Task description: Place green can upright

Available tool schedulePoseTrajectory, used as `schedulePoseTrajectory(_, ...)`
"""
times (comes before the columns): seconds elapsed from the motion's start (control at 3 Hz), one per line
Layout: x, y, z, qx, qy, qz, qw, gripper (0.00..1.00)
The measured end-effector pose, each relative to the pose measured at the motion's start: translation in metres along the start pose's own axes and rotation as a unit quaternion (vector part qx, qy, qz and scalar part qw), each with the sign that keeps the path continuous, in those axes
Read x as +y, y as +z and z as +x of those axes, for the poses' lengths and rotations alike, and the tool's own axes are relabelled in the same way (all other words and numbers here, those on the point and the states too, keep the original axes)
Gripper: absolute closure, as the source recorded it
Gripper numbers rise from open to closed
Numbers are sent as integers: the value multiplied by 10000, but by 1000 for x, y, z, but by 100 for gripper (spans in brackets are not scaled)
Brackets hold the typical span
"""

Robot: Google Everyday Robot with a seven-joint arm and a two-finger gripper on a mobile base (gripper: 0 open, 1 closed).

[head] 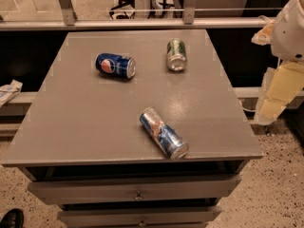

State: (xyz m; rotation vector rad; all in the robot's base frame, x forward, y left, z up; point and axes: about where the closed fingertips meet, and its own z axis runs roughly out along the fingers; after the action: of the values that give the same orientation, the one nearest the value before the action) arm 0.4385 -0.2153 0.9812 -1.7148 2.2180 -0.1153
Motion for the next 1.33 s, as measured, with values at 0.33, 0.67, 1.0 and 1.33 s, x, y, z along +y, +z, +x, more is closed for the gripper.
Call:
schedulePoseTrajectory(0.33,0,0,0,0,0,1,10000,0)
schedulePoseTrajectory(0.67,-11,4,-10,-248,41,21,9997,0)
schedulePoseTrajectory(1.0,-43,26,-28,-526,359,138,9979,0)
schedulePoseTrajectory(1.33,-99,52,-55,-961,1226,299,9873,0)
